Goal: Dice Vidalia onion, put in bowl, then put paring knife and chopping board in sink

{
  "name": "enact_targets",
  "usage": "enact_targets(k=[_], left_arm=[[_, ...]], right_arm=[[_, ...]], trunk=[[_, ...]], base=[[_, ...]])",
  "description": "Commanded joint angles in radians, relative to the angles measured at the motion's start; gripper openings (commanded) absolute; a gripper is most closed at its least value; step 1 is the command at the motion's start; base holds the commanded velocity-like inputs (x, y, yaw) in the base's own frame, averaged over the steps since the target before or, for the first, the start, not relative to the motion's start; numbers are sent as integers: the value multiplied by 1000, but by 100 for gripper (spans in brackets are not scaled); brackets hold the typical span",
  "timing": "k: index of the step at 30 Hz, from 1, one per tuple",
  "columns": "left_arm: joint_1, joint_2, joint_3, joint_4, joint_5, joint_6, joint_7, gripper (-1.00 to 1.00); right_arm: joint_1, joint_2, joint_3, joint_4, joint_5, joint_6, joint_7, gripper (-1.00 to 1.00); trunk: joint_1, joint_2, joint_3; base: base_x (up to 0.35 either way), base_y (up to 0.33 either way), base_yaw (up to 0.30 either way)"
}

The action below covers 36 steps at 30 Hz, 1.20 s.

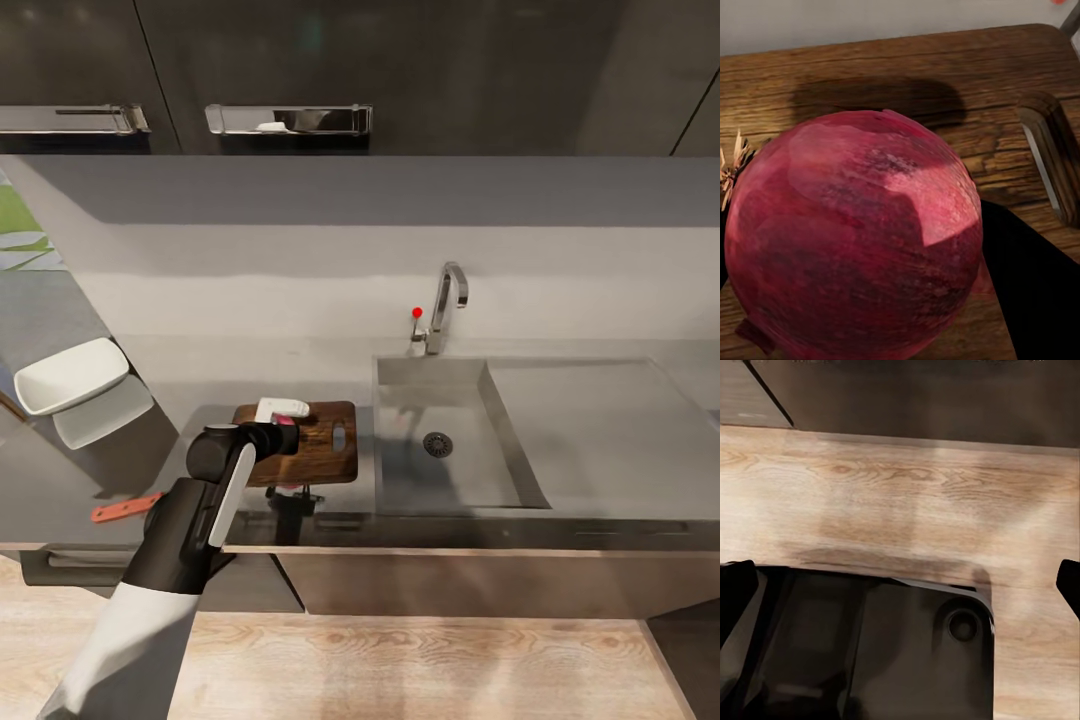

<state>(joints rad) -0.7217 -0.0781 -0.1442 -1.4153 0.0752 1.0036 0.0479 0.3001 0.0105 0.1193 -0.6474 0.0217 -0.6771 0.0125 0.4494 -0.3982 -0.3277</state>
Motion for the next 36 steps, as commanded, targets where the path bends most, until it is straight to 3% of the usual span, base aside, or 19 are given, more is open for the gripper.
enact_targets(k=[1,25,26,36], left_arm=[[-1,0,0,1,7,4,4,-100],[-1,0,0,4,5,4,4,-100],[-1,0,0,3,5,4,4,100],[-1,0,0,4,6,3,4,100]], right_arm=[[0,0,-1,-1,2,-1,1,100],[0,0,-1,-1,3,-1,2,100],[0,0,-1,-1,2,-1,1,100],[0,0,-1,-1,3,-1,1,100]], trunk=[[1,-2,-2],[1,-2,-2],[1,-2,-2],[1,-2,-2]], base=[[18,0,0],[1,0,0],[0,0,0],[0,0,0]])
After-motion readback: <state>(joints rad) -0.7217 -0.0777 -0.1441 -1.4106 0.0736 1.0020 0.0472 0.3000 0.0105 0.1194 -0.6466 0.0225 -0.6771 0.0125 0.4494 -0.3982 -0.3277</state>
